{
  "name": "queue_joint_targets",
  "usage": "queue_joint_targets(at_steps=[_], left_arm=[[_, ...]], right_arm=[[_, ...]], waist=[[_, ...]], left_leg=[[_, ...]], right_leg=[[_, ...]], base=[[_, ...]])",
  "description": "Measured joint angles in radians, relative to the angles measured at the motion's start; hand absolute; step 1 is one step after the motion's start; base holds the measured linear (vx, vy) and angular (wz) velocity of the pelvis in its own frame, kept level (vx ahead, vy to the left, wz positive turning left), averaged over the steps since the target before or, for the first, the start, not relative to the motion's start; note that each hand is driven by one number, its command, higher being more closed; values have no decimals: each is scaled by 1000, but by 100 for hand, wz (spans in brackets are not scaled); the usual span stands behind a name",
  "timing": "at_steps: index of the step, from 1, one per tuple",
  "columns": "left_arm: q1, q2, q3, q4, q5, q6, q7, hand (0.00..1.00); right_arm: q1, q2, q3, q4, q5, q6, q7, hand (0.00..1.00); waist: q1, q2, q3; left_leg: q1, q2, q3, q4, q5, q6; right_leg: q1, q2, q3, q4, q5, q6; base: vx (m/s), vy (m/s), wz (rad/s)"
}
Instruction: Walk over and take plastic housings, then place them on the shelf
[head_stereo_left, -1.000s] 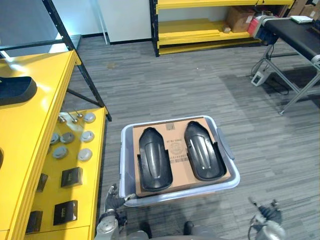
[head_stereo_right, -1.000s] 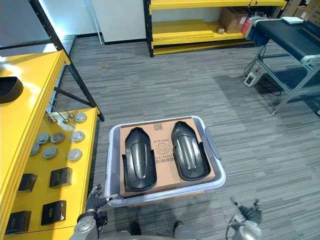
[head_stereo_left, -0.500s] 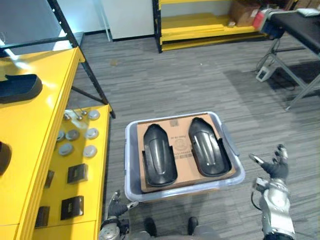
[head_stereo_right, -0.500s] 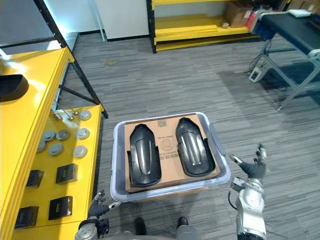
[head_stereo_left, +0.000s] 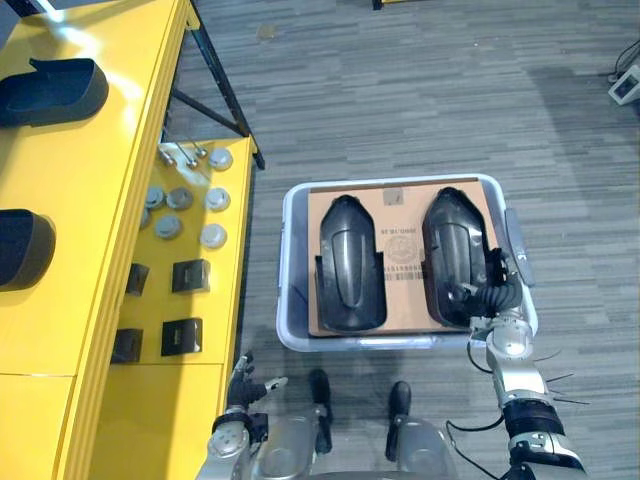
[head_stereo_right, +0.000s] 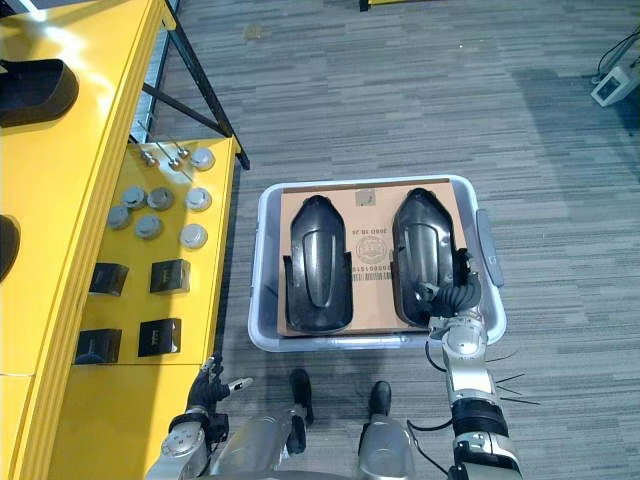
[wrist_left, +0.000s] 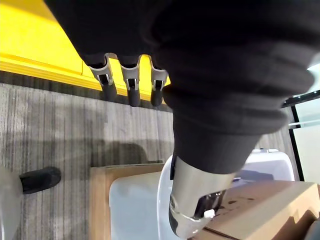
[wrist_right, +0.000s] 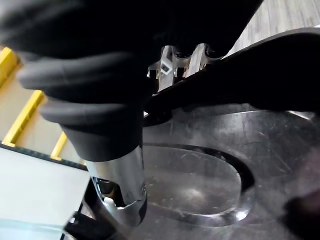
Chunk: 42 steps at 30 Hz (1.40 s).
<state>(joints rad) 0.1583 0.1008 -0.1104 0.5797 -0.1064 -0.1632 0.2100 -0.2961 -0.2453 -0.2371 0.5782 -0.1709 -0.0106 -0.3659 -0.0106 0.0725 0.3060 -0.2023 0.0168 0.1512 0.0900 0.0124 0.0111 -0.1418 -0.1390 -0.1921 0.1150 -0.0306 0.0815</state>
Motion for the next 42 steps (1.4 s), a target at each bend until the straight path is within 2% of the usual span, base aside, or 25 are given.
queue_joint_targets(at_steps=[5,7,11,22,28,32,37,38,42], left_arm=[[-28,-11,-10,2,-2,-1,15,0],[-28,-12,-18,3,-3,-1,15,0],[-30,-12,-18,12,-9,-1,15,0],[-31,-17,-17,-8,-13,0,14,0],[-25,-17,-15,-49,-18,0,11,0],[-20,-17,-14,-90,-17,1,10,0],[-1,-17,-14,-200,-17,0,10,0],[19,-17,-13,-257,-17,0,11,0],[56,-37,5,-451,-17,-11,26,0]], right_arm=[[-56,1,-17,38,0,17,-54,100],[-74,-7,-58,66,7,15,-54,100],[-78,-28,-62,77,45,15,-44,100],[-37,13,-59,57,113,16,-24,100],[48,40,-63,-108,130,17,-25,100],[104,68,-66,-239,124,16,-30,100],[166,142,-67,-363,119,-6,-49,100],[188,160,-67,-409,104,-11,-51,100],[227,179,-61,-535,-22,-18,-86,100]], waist=[[-1,2,26],[-1,3,27],[-3,3,27],[-2,-1,30],[-4,-3,30],[-16,-6,28],[-15,-32,2],[-15,-42,-8],[-28,-50,-37]], left_leg=[[-3,-2,-6,2,4,4],[-4,-3,-6,-1,5,4],[-3,-2,-8,-13,10,0],[34,-1,-13,-46,23,-10],[57,-8,-25,-59,34,-2],[79,-18,-55,-105,65,3],[108,-17,-69,-168,83,-6],[116,-18,-70,-176,84,-5],[128,-27,-96,-181,90,3]], right_leg=[[0,3,-5,2,0,0],[-2,2,-7,1,0,0],[-2,5,-10,-7,0,0],[30,7,-25,-16,1,-1],[54,0,-38,-16,0,-1],[71,-3,-63,-20,0,0],[87,-2,-82,-38,0,0],[96,-2,-83,-46,0,0],[122,-2,-110,-56,-1,1]], base=[[-2,-1,2],[3,0,2],[0,0,0],[7,-9,3],[-27,11,6],[-21,3,20],[9,3,10],[57,-1,1],[78,-4,17]])
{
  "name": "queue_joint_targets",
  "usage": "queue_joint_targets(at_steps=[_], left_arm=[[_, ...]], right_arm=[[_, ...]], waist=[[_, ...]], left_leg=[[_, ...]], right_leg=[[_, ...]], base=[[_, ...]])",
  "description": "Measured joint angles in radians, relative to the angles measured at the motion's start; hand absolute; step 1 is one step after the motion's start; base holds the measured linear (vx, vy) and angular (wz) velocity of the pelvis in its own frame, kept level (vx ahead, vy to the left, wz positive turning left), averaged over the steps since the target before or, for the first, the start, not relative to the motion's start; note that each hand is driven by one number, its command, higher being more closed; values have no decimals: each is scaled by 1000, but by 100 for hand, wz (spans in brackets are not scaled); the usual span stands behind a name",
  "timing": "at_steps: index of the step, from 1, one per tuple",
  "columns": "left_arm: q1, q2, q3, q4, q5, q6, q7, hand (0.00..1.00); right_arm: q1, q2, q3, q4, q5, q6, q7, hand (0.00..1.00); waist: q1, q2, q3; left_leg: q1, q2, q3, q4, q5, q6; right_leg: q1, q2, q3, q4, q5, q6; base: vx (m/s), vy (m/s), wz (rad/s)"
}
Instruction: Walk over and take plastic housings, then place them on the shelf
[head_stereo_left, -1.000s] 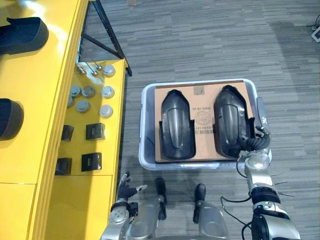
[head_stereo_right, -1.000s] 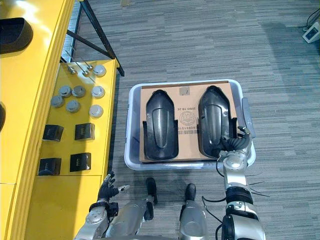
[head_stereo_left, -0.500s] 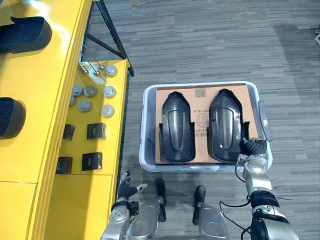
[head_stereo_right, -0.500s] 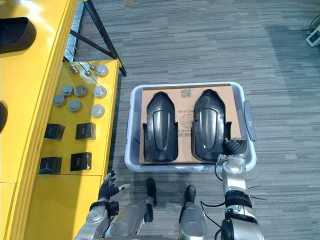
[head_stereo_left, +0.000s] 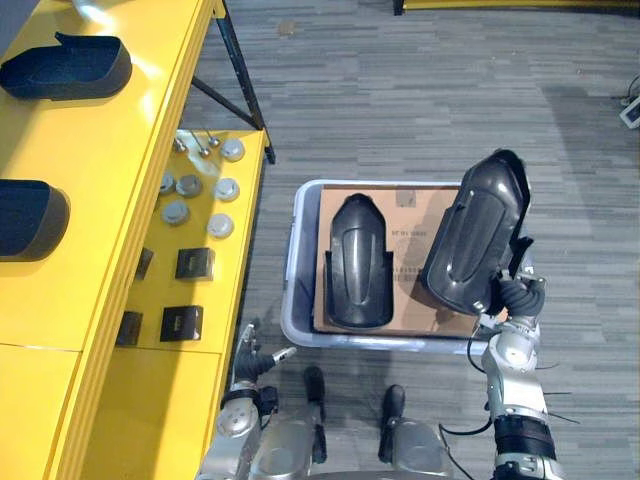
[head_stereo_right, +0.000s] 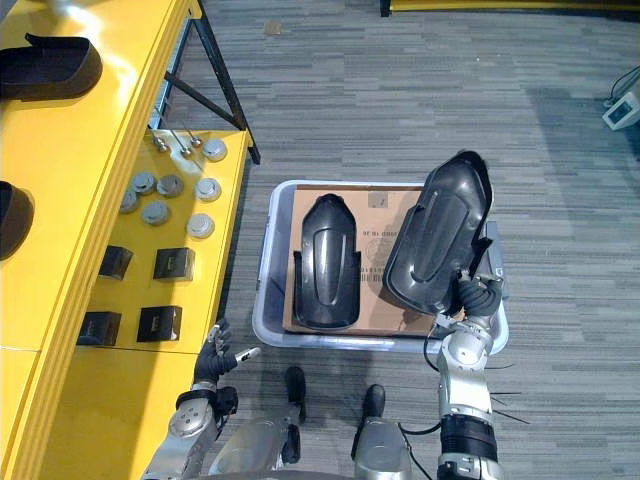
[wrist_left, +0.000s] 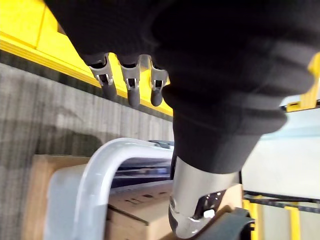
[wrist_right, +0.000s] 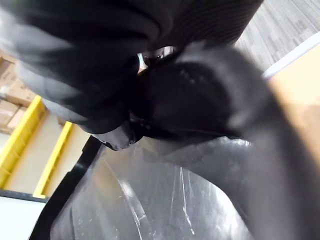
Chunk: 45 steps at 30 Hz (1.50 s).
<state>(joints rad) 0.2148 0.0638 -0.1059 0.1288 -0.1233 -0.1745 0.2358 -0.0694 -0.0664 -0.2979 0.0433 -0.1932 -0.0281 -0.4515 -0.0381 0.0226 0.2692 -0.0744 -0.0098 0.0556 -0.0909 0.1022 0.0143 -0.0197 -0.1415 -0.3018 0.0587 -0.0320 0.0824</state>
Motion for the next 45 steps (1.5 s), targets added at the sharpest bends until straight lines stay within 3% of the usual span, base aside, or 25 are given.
queue_joint_targets(at_steps=[8,16,20,24,28,29,32,33,37,39,42,45], left_arm=[[-21,-24,-24,-390,-1,-72,59,0],[-137,-30,-251,-434,-68,-74,75,0],[-203,-51,-321,-390,-63,-55,101,0],[-245,-61,-368,-296,-26,5,150,0],[-258,-61,-369,-240,-1,37,209,0],[-268,-61,-370,-220,6,42,225,100],[-282,-60,-373,-188,7,60,255,100],[-282,-60,-375,-178,5,61,261,100],[-284,-50,-389,-143,-24,65,273,100],[-284,-38,-383,-141,-24,74,274,100],[-284,-30,-361,-141,-31,82,274,100],[-283,-6,-357,-141,-32,82,272,100]], right_arm=[[-7,2,89,-161,-184,0,-30,100],[-39,6,268,-187,-277,13,-30,100],[-44,24,364,-216,-296,16,-30,100],[-45,43,502,-263,-320,5,-29,100],[-45,58,549,-264,-327,-3,-34,100],[-45,58,553,-263,-327,-3,-35,100],[-44,56,576,-263,-326,-3,-49,100],[-43,53,583,-263,-325,-3,-51,0],[-39,28,614,-263,-269,-9,-48,0],[-38,17,637,-263,-233,-35,-38,0],[-37,-1,666,-263,-148,-79,6,0],[-38,-40,659,-256,-64,-84,50,0]], waist=[[0,1,-53],[-1,3,-105],[-3,4,-128],[-3,1,-157],[0,-1,-165],[-1,-1,-165],[-3,-5,-168],[-4,-8,-173],[-4,-14,-200],[-4,-15,-207],[-3,-16,-208],[0,-21,-216]], left_leg=[[21,-6,-23,-1,0,0],[35,-7,-23,-11,2,1],[36,-5,-23,-11,8,2],[40,-3,-12,-12,17,3],[48,-2,-1,-12,18,2],[49,-2,1,-13,19,3],[53,-1,5,-13,19,3],[53,-1,7,-13,19,3],[54,1,14,-13,19,3],[56,3,17,-13,19,2],[56,7,17,-13,23,-2],[56,10,16,-13,25,-5]], right_leg=[[40,-2,-26,-13,0,0],[52,-1,-24,-13,0,0],[50,1,-21,-11,0,-1],[50,2,-11,-10,1,-2],[51,3,1,-7,2,-3],[51,3,3,-7,3,-3],[50,3,13,-7,5,-4],[49,4,16,-8,5,-4],[46,6,23,-8,5,-5],[46,8,27,-8,6,-6],[46,12,28,-8,7,-10],[46,16,27,-8,5,-16]], base=[[28,-1,11],[-47,11,0],[-33,6,-1],[-1,2,-5],[-10,6,-9],[-30,17,-5],[-26,15,-8],[-12,8,-8],[4,1,-5],[2,-4,-6],[0,0,0],[0,0,0]])
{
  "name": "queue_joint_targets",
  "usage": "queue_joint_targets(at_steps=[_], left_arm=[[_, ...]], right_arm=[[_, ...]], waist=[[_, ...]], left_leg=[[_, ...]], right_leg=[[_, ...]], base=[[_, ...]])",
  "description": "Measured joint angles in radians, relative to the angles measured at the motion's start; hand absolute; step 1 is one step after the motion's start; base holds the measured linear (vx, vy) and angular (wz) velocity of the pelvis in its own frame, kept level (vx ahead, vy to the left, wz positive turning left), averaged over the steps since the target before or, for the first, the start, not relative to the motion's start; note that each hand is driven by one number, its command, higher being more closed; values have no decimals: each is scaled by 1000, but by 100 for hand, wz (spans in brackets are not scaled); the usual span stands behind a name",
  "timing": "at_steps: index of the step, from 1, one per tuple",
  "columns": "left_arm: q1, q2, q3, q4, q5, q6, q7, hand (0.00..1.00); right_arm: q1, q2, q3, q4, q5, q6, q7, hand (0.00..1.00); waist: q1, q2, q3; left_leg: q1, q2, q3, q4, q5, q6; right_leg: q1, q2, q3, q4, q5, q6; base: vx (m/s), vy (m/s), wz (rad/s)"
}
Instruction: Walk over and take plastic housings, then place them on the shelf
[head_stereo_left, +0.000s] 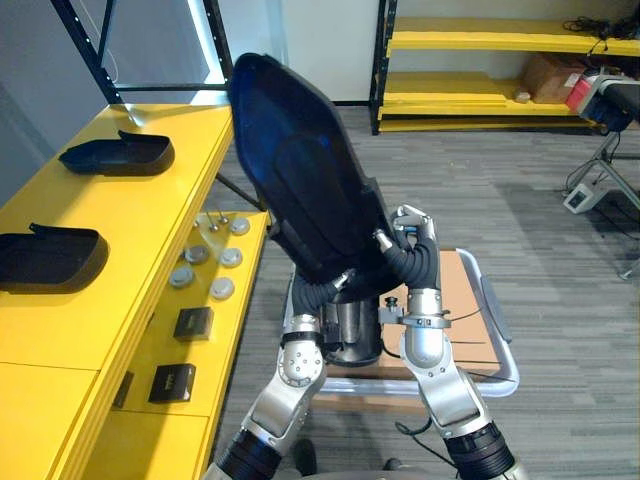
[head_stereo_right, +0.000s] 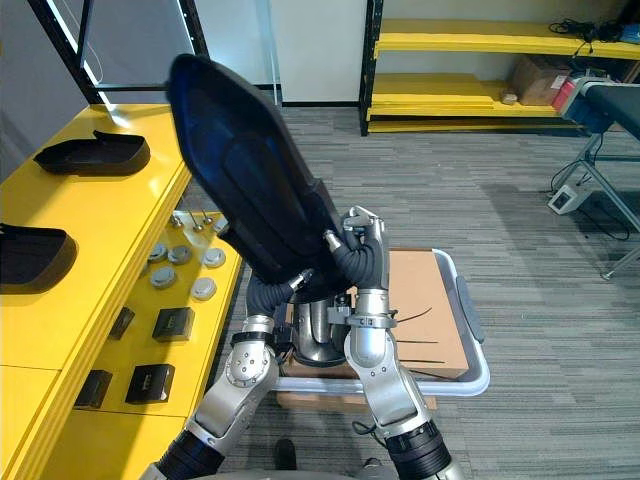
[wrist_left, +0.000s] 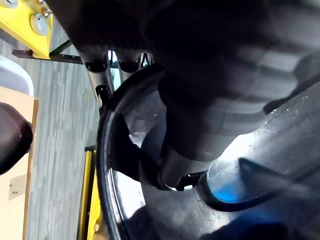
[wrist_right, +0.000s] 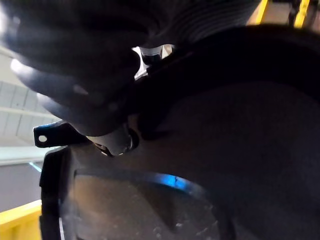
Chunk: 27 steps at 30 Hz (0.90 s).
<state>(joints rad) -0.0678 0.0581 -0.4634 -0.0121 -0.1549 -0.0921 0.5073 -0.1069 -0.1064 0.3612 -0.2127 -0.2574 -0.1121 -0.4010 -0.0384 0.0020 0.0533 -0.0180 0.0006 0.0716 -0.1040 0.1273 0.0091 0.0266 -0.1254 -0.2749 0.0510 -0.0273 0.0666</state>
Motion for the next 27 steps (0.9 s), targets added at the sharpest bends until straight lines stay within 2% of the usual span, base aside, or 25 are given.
queue_joint_targets(at_steps=[2,5,10,14,15,16,18,19,20,21,24,25,27], left_arm=[[2,1,21,-1,0,0,-4,100],[11,0,47,-22,1,0,-11,100],[73,-26,80,-79,15,0,-51,100],[157,-44,175,-101,43,-1,-60,100],[165,-42,190,-102,48,-1,-62,100],[190,-41,224,-109,52,-1,-67,100],[218,-42,265,-125,52,-1,-66,100],[243,-42,281,-157,52,-3,-67,100],[247,-42,282,-162,52,-4,-67,100],[255,-43,290,-178,52,-5,-69,100],[269,-43,314,-186,52,-19,-73,100],[269,-43,316,-186,52,-26,-75,100],[269,-38,327,-186,52,-44,-98,100]], right_arm=[[1,-38,0,0,44,-6,44,0],[15,-77,-24,-5,111,-39,95,0],[67,-64,-131,-71,238,-82,158,0],[88,-6,-425,-85,450,-141,151,0],[97,-5,-462,-84,472,-147,149,0],[119,-1,-557,-63,564,-172,147,0],[136,16,-683,10,660,-201,140,0],[158,35,-781,106,781,-237,127,0],[162,37,-793,122,800,-241,124,0],[183,39,-832,210,853,-261,115,0],[229,30,-860,452,911,-252,114,0],[242,21,-854,546,914,-226,122,0],[270,9,-834,788,869,-138,174,0]], waist=[[0,-1,-4],[0,-1,-4],[1,-1,-6],[-1,-1,-6],[-1,-1,-6],[-2,-1,-6],[-3,-2,-7],[-5,-2,-9],[-6,-1,-9],[-5,-2,-9],[-6,-1,-16],[-5,0,-16],[-3,0,-16]], left_leg=[[0,1,0,0,3,1],[5,2,0,0,5,1],[7,3,0,0,5,1],[7,2,-3,0,4,0],[7,2,-4,0,4,0],[6,2,-6,0,1,-4],[5,2,-9,-1,1,-4],[-4,1,-16,-1,0,-5],[-5,1,-16,-1,0,-5],[-6,1,-17,-1,0,-5],[-7,2,-16,0,0,-6],[-7,3,-16,0,0,-6],[-9,6,-15,0,-1,-6]], right_leg=[[0,2,1,-1,2,-3],[4,2,1,0,3,-5],[5,3,2,1,3,-5],[5,3,1,-1,3,-4],[6,3,0,-2,3,-4],[5,2,-2,-3,2,-2],[4,2,-4,-4,-2,3],[3,2,-13,-7,-2,4],[3,2,-14,-7,-2,4],[3,3,-19,-14,-2,4],[4,3,-19,-17,0,3],[4,3,-17,-18,5,-2],[8,3,-13,-20,13,2]], base=[[0,0,0],[0,0,0],[0,0,0],[-2,1,1],[-5,3,5],[0,0,3],[0,0,7],[0,0,12],[0,0,15],[5,-2,8],[16,-4,1],[19,-4,-5],[38,-7,-6]])
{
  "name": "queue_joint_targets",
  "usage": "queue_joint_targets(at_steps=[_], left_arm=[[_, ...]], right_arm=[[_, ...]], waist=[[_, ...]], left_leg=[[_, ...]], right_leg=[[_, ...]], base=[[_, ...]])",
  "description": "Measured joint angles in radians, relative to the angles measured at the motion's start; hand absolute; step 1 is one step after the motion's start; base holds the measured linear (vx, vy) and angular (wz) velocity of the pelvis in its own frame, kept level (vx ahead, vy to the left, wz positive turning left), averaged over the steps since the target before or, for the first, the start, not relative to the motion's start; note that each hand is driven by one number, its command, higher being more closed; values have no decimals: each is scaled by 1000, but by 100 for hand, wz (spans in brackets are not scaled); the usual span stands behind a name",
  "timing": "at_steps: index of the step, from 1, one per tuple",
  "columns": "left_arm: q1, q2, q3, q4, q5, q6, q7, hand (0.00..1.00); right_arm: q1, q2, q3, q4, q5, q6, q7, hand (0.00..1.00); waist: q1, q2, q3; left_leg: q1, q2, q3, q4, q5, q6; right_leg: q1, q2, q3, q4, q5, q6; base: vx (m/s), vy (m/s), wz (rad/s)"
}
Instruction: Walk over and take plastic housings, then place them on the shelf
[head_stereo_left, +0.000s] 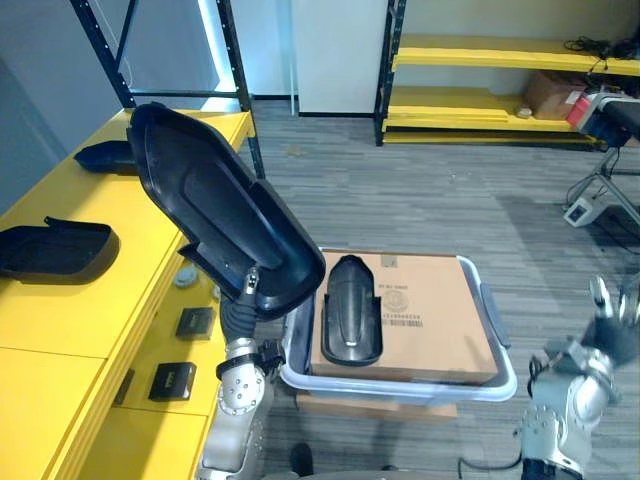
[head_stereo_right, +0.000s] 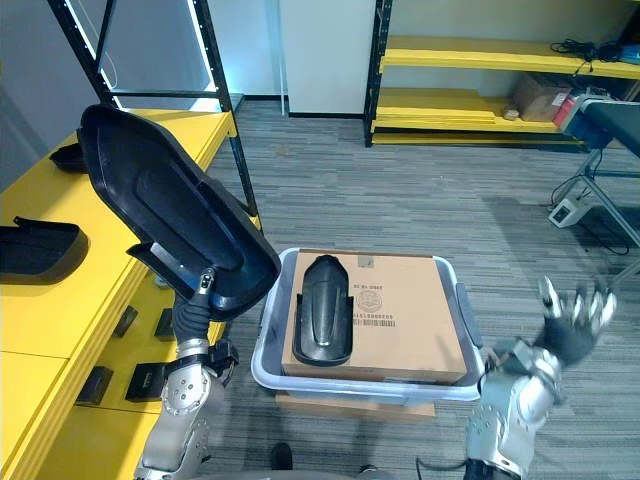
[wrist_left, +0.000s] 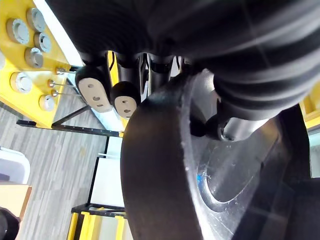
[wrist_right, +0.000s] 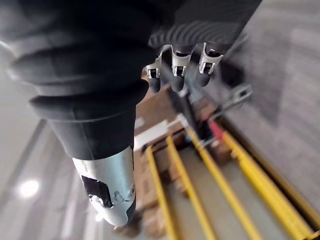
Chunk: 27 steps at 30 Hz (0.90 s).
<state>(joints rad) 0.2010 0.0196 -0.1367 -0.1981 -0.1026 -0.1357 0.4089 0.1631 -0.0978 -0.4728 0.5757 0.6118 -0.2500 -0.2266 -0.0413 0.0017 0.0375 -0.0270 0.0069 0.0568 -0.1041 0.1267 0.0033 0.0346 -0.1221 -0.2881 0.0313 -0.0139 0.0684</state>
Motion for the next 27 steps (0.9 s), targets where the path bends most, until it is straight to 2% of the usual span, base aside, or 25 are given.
queue_joint_targets(at_steps=[1,3,6,10,14,15,17,18,19,20,22,23,24,25,27], left_arm=[[1,2,1,-1,0,-3,-9,100],[8,6,13,-1,1,-6,-41,100],[19,5,12,-1,2,-7,-75,100],[26,3,-3,-60,4,-9,-84,100],[50,0,-9,-113,3,-40,-80,100],[57,-7,-12,-129,3,-43,-82,100],[62,-18,-20,-145,2,-43,-83,100],[61,-26,-30,-147,-1,-43,-83,100],[57,-37,-32,-147,-1,-42,-85,100],[48,-40,-38,-147,-1,-44,-85,100],[31,-51,-50,-144,-4,-45,-77,100],[18,-47,-61,-140,-5,-45,-78,100],[2,-42,-79,-140,-8,-54,-78,100],[-8,-34,-88,-140,-12,-62,-78,100],[-66,-25,-121,-102,-23,-78,-86,100]], right_arm=[[7,0,7,59,-24,22,20,0],[30,15,22,242,-99,96,90,0],[50,40,25,384,-172,150,140,0],[68,65,123,432,-224,171,164,0],[50,69,187,422,-262,167,162,0],[39,70,205,409,-269,161,160,0],[42,68,222,394,-270,155,153,0],[48,70,220,389,-273,152,139,0],[61,71,219,385,-292,148,133,0],[59,67,218,384,-305,143,133,0],[58,51,219,378,-324,143,134,0],[57,48,223,378,-346,147,133,0],[51,47,237,378,-360,149,132,0],[40,48,241,378,-370,149,131,0],[-9,54,277,370,-396,156,120,0]], waist=[[0,0,0],[-4,0,2],[-5,-4,10],[1,-17,25],[15,-24,54],[28,-13,71],[27,-12,95],[28,-9,101],[25,-16,112],[24,-18,127],[23,16,132],[11,20,130],[6,18,129],[9,15,128],[12,3,123]], left_leg=[[0,1,1,0,0,0],[13,1,-1,0,0,0],[33,-4,-23,0,0,1],[6,-13,-67,0,-7,2],[-34,-21,-87,1,-6,2],[-52,-26,-120,7,13,-7],[-116,-52,-179,35,21,-5],[-151,-57,-141,40,-19,47],[-169,-55,-22,54,-75,118],[-177,-21,133,87,-86,132],[-178,58,412,155,-95,131],[-159,86,562,186,-96,131],[-148,79,625,191,-115,143],[-148,71,631,192,-122,141],[-166,15,582,197,-142,153]], right_leg=[[0,0,0,0,1,0],[14,0,-8,-1,-1,0],[41,-3,-31,3,-19,2],[47,-16,-89,22,-41,14],[33,-21,-151,48,-52,17],[27,-25,-184,64,-59,24],[11,-48,-285,118,-79,26],[14,-73,-382,148,-94,29],[41,-112,-484,149,-94,29],[62,-136,-544,162,-103,37],[113,-141,-648,196,-125,62],[151,-158,-712,215,-130,67],[180,-172,-744,227,-129,66],[186,-176,-750,225,-129,65],[211,-189,-754,186,-130,63]], base=[[41,-12,-2],[28,-12,4],[11,-13,13],[-50,15,52],[-12,-2,53],[-4,-19,103],[-1,-3,157],[22,5,234],[79,65,265],[97,97,216],[120,112,190],[190,130,228],[166,109,176],[176,113,111],[114,66,65]])
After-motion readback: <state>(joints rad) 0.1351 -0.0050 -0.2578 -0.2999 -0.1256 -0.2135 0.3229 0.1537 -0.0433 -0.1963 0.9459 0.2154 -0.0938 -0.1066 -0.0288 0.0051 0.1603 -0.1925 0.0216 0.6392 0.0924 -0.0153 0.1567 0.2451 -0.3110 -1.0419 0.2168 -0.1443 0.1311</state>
